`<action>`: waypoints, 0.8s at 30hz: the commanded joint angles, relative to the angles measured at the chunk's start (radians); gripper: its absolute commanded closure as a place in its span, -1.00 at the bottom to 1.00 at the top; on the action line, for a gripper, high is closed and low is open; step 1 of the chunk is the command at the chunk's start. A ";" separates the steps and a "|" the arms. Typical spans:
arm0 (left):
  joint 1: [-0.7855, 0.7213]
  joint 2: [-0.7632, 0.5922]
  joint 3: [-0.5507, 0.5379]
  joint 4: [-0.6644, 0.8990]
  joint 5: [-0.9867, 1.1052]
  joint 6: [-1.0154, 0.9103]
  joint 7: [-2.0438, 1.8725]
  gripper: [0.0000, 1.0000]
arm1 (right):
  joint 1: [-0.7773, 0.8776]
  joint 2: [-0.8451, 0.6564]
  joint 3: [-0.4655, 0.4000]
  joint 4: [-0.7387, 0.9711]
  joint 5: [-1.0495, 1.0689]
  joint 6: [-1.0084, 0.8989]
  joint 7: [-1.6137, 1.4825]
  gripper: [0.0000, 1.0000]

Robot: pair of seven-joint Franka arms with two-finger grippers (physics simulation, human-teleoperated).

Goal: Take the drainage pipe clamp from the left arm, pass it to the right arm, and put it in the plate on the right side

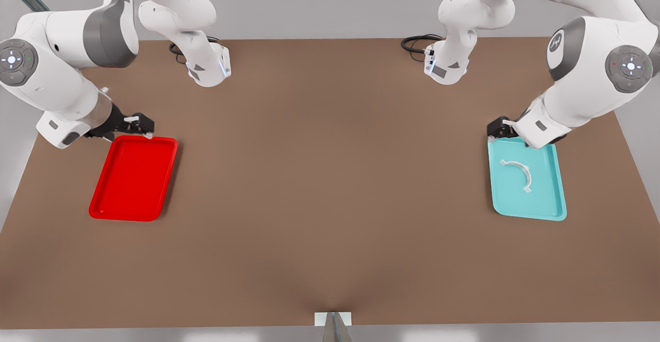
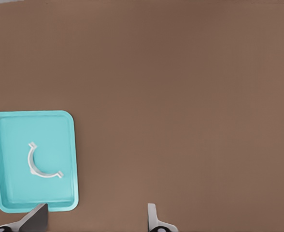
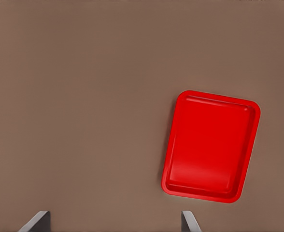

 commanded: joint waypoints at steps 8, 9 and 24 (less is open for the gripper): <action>0.132 0.058 0.006 -0.247 -0.012 0.314 0.153 -1.00 | 0.002 0.001 0.005 0.000 0.000 0.042 -0.016 -1.00; 0.161 0.055 0.006 -0.299 -0.012 0.363 0.287 -1.00 | 0.002 -0.001 0.005 0.000 0.002 0.040 -0.016 -1.00; 0.223 -0.069 0.031 -0.724 -0.044 0.593 0.926 -0.99 | -0.006 0.002 -0.001 0.000 0.017 0.042 -0.031 -1.00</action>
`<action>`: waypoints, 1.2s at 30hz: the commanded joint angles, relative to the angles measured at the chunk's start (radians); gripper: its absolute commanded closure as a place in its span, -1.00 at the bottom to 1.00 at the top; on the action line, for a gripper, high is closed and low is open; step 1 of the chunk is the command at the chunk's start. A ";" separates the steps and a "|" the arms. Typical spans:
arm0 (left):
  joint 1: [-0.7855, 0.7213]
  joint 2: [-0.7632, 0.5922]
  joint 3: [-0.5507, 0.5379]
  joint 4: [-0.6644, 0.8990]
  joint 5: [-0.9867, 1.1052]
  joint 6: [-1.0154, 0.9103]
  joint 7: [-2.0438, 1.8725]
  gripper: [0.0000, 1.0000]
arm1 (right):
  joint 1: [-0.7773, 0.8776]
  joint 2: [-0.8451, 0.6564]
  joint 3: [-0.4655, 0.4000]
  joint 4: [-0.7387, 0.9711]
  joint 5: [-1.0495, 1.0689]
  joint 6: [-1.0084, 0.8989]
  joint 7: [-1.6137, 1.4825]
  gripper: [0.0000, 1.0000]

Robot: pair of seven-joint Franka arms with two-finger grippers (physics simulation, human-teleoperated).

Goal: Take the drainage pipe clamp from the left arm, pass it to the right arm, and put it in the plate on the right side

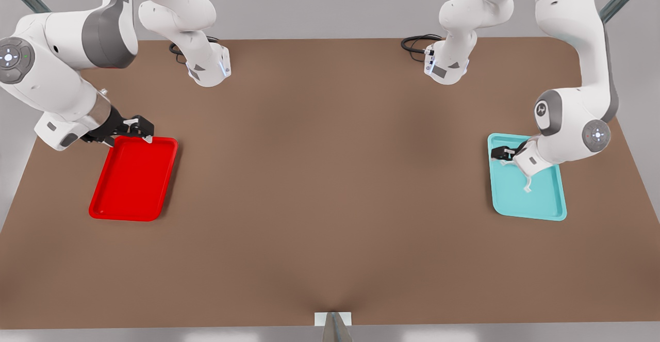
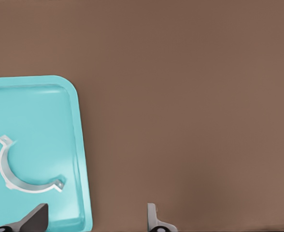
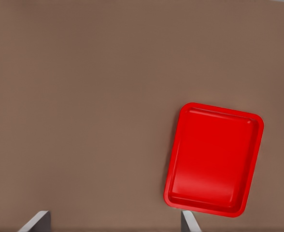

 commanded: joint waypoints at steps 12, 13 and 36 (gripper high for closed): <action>0.010 0.076 0.089 -0.089 0.041 0.244 1.283 -0.99 | -0.003 0.002 0.000 0.001 0.001 0.001 -0.014 -1.00; 0.028 0.092 0.091 -0.089 0.041 0.289 1.431 -0.99 | -0.002 0.002 0.000 -0.001 0.001 -0.001 -0.016 -1.00; 0.146 0.202 0.100 -0.266 0.060 0.582 1.765 -0.97 | -0.013 0.007 0.004 -0.002 0.002 0.001 -0.051 -1.00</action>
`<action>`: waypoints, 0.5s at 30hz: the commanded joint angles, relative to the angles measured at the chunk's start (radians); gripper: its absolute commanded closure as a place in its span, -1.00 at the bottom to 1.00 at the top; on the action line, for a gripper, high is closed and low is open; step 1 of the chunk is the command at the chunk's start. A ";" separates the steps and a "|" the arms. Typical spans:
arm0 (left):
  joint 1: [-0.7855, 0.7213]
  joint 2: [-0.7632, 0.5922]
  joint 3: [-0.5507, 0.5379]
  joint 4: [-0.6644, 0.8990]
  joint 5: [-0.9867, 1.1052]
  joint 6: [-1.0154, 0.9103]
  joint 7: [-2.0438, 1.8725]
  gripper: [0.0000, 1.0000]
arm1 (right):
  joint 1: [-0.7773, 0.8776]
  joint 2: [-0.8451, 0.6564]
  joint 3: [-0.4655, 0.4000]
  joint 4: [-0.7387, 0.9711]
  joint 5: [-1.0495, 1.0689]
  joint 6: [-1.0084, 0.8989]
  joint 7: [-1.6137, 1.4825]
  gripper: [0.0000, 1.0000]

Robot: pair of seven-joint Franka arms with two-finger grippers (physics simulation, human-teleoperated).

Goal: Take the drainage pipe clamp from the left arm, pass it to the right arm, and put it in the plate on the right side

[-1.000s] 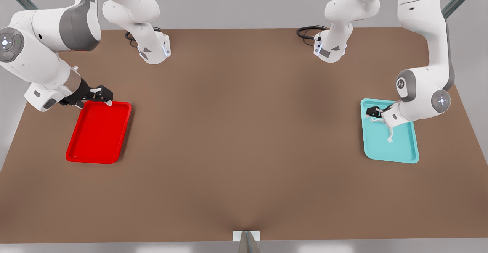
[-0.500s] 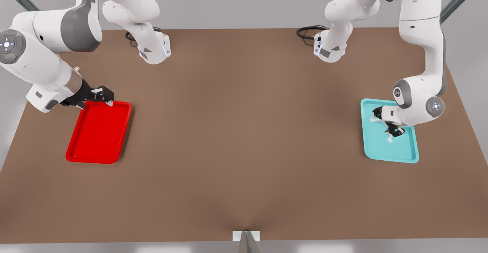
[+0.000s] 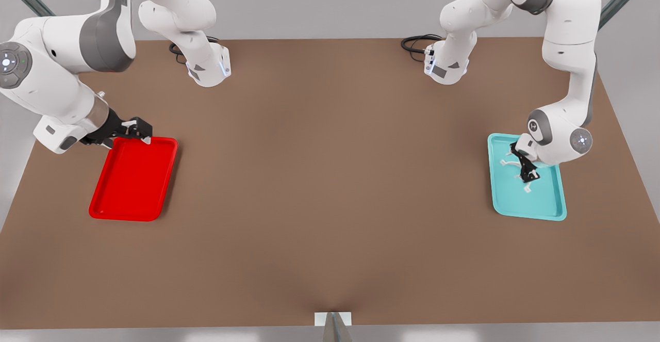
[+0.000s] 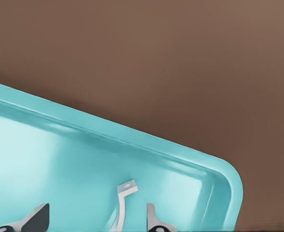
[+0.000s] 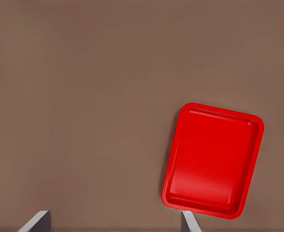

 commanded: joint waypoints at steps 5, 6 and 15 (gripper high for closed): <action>0.005 0.016 0.000 -0.009 0.000 0.054 0.391 -0.92 | 0.006 -0.002 0.005 0.001 -0.002 -0.003 -0.023 -1.00; 0.005 0.024 0.000 -0.009 0.000 0.054 0.391 -0.86 | 0.004 -0.002 0.005 0.001 -0.002 -0.001 -0.029 -1.00; 0.031 0.056 0.000 -0.009 0.000 0.052 0.400 -0.31 | -0.002 0.010 0.001 -0.002 -0.001 -0.001 -0.024 -1.00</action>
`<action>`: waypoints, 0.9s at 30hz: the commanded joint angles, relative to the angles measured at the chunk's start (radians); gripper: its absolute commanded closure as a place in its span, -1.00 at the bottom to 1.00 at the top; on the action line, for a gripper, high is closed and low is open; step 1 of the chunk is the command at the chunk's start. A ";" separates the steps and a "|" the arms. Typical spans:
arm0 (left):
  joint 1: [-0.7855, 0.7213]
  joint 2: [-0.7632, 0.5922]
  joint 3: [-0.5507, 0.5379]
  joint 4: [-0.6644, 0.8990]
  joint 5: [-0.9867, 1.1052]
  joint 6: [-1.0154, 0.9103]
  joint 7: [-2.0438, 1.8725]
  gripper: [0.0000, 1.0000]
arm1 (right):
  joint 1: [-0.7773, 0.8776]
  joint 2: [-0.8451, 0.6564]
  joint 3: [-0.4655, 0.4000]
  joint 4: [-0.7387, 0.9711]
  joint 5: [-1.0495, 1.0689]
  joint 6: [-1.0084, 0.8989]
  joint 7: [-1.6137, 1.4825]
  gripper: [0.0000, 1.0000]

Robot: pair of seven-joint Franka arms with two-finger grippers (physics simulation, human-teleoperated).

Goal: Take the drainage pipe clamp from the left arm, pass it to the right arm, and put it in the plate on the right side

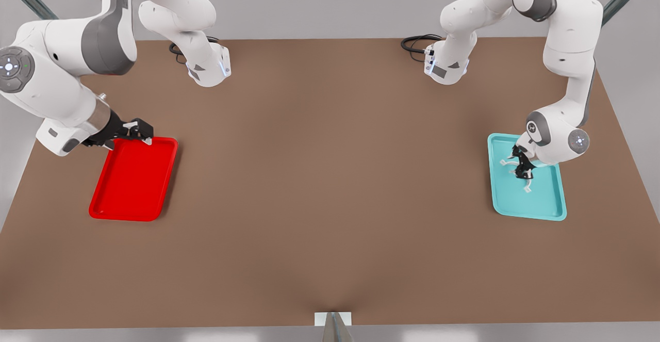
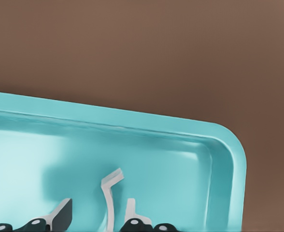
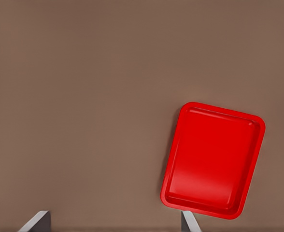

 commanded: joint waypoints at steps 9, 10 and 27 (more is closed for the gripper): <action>0.000 0.003 0.000 0.000 -0.001 0.003 0.175 0.44 | -0.005 0.003 -0.002 0.000 0.001 0.001 -0.013 -1.00; 0.000 0.002 0.000 0.000 -0.001 0.003 0.175 0.49 | -0.006 0.003 -0.002 0.000 0.001 0.000 -0.013 -1.00; -0.090 -0.213 -0.006 0.091 -0.076 -0.315 -0.545 0.57 | -0.009 0.006 0.000 0.000 0.002 0.001 -0.015 -1.00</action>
